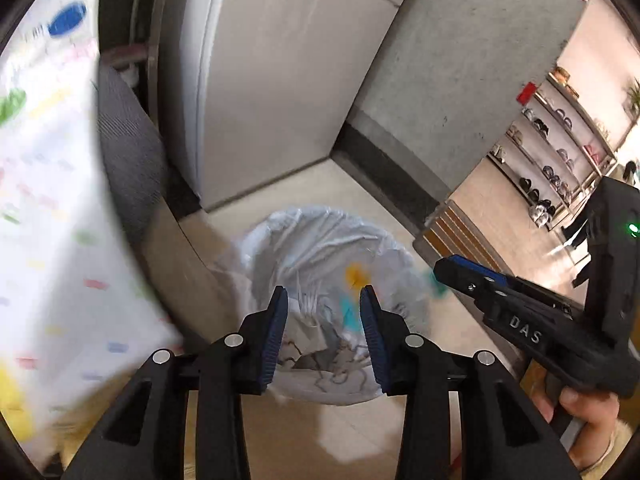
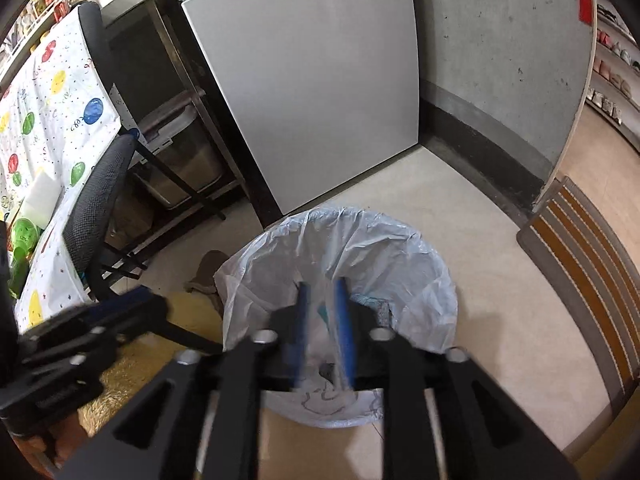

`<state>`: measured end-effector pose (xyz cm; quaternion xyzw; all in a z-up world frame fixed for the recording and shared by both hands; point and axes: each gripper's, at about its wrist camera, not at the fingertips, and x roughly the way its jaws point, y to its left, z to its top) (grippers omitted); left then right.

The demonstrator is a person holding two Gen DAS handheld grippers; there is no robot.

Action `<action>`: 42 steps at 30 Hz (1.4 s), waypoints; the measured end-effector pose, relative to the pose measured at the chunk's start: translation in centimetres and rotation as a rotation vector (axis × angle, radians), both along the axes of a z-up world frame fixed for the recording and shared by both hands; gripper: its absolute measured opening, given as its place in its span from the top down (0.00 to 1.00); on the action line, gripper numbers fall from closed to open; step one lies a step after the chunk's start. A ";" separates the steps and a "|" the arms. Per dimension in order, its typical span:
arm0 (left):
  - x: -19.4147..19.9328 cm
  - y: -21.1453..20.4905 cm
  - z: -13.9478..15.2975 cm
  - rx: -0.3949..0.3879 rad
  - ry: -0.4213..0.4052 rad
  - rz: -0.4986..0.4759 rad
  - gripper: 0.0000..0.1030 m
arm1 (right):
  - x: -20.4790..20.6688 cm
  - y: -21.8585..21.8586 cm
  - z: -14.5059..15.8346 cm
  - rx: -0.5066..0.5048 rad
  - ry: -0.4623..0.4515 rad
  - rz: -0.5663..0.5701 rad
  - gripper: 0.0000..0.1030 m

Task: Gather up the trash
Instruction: 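Open both grippers to drop the items into the trash bag, then grasp the milk carton with the left gripper while the right grasps the green cucumber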

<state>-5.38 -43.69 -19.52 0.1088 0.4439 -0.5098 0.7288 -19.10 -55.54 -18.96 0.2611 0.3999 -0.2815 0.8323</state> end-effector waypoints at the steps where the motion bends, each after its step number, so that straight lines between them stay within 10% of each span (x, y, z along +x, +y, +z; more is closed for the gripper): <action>1: -0.1 0.9 0.9 -0.011 -0.031 0.000 0.62 | 0.0 0.5 0.8 -0.016 -0.008 0.005 0.65; 9: 1.1 10.6 8.0 -0.083 -0.175 0.070 0.61 | 0.6 5.9 9.9 -0.203 -0.113 0.045 0.64; 16: 3.8 22.0 10.1 -0.002 -0.295 0.262 0.52 | 6.0 15.0 14.5 -0.215 -0.258 0.314 0.64; 29: 9.3 37.3 9.8 0.104 -0.306 0.660 0.51 | 19.1 27.4 9.5 -0.075 -0.136 0.617 0.56; 42: 11.5 38.9 9.8 0.061 -0.267 0.698 0.50 | 26.2 29.3 7.1 -0.059 -0.042 0.590 0.56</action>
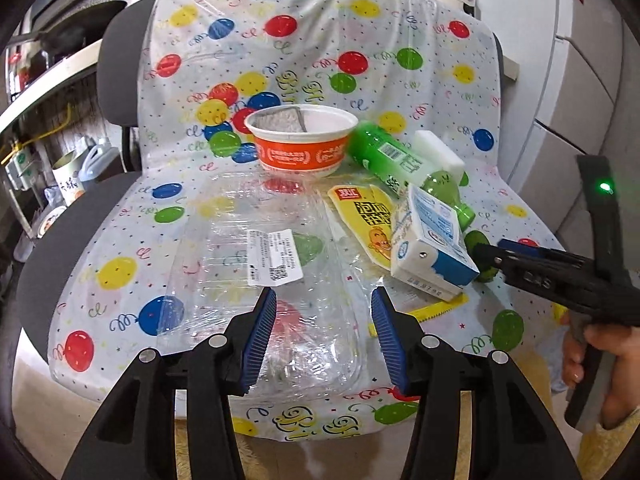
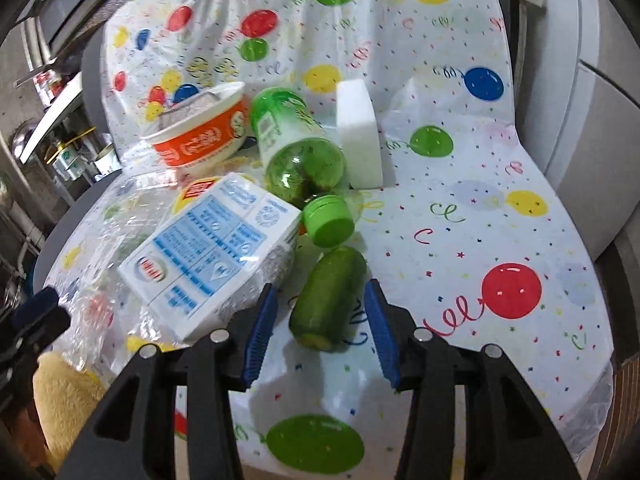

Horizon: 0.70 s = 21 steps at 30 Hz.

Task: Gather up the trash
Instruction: 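Grasp the milk carton with the left gripper while the right grasps the green cucumber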

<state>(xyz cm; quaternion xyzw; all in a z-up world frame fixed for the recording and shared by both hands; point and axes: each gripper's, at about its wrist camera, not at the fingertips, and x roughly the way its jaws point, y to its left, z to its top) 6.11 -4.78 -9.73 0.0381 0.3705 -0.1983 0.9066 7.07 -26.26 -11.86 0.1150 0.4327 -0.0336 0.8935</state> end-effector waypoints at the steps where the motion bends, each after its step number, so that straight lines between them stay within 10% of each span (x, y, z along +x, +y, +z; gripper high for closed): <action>1: 0.0 -0.1 0.0 -0.007 0.001 -0.011 0.50 | 0.3 -0.3 -0.2 0.020 0.006 -0.008 0.56; 12: -1.7 -4.1 0.1 0.009 -0.023 -0.137 0.14 | -2.0 -1.3 0.8 0.013 -0.037 -0.035 0.70; 21: -0.8 -9.8 -1.7 0.123 0.004 -0.214 0.14 | -5.5 -4.0 2.0 0.055 -0.081 -0.051 0.71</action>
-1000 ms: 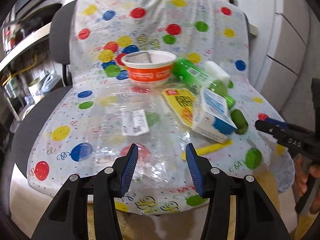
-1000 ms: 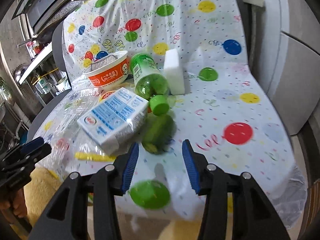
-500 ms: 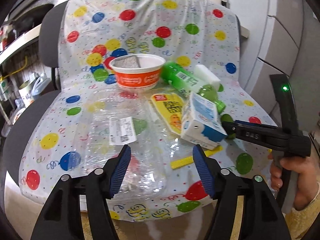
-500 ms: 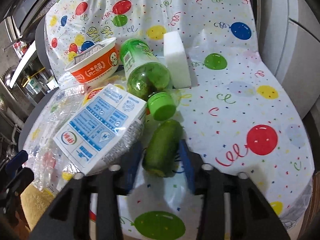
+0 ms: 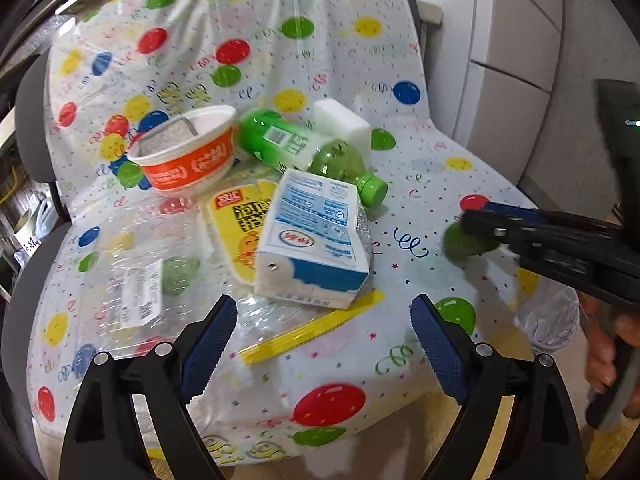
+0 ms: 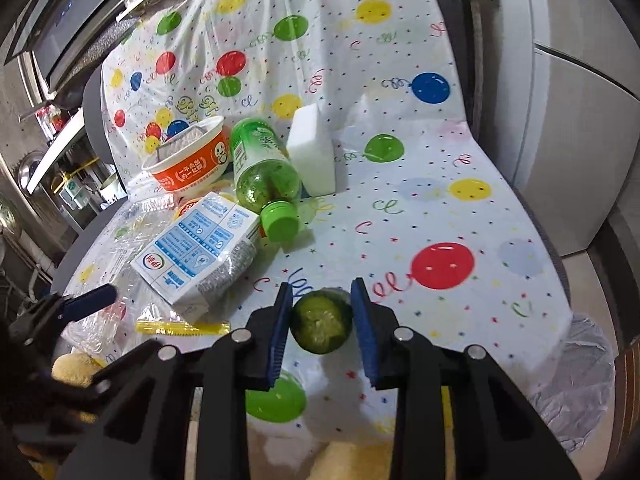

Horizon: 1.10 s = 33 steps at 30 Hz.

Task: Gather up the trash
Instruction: 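Grasp the milk carton with the left gripper while the right grasps the green cucumber, then lift the milk carton and cucumber off the chair with both grippers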

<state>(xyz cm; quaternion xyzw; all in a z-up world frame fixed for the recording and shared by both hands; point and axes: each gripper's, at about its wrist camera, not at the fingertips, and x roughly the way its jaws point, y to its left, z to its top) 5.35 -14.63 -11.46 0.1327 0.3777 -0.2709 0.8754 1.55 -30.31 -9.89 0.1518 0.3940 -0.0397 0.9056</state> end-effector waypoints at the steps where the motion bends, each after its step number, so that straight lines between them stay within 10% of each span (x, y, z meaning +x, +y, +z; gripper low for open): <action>1: 0.2 -0.2 -0.2 0.007 0.000 0.004 0.14 | -0.2 -0.3 0.1 0.003 -0.004 -0.005 0.71; 18: 3.8 -4.0 -2.0 0.177 -0.029 0.039 0.19 | -1.1 -1.3 0.1 0.028 -0.022 -0.017 0.71; 33: 2.8 1.9 2.4 -0.197 0.047 0.116 0.29 | -1.3 -0.5 0.5 0.030 -0.035 0.008 0.72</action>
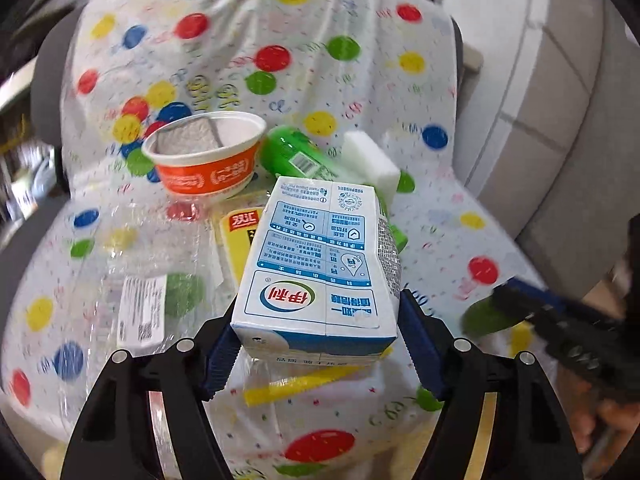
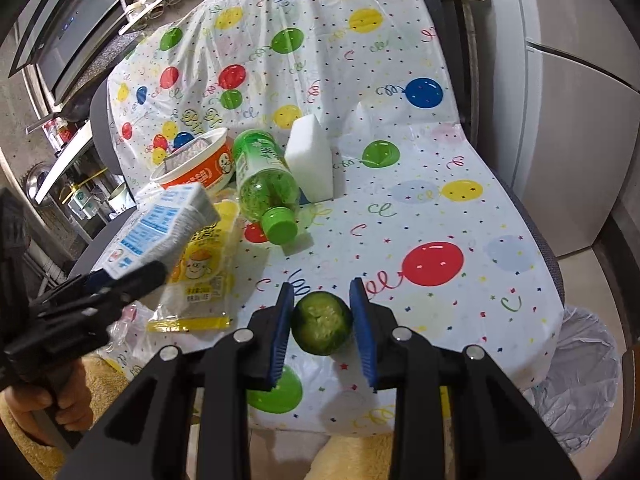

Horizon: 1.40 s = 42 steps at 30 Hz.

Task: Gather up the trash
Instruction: 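Lift the milk carton and cucumber off the chair with both grippers, then carry carton and cucumber over the trash bag and open both grippers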

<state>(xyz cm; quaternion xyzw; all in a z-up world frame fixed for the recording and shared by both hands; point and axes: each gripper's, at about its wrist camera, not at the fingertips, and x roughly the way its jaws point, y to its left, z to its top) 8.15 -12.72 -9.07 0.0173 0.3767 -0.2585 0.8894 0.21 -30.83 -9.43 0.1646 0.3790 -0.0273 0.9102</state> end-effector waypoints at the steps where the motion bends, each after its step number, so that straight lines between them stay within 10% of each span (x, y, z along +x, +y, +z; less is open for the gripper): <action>1: -0.2 0.4 0.1 -0.014 -0.003 0.007 0.29 | 0.0 0.2 0.0 -0.001 -0.001 0.004 0.72; 10: -2.2 1.2 0.2 -0.014 -0.032 0.106 0.29 | -0.6 0.7 0.7 -0.072 0.007 0.000 0.72; 29: -11.0 -17.2 -2.1 -0.058 0.028 -0.321 0.28 | -13.9 -13.9 1.0 -0.090 0.006 -0.314 0.72; 42: -15.8 -29.6 -8.4 0.033 0.126 -0.519 0.28 | -19.4 -23.4 -5.4 -0.011 0.097 -0.489 0.72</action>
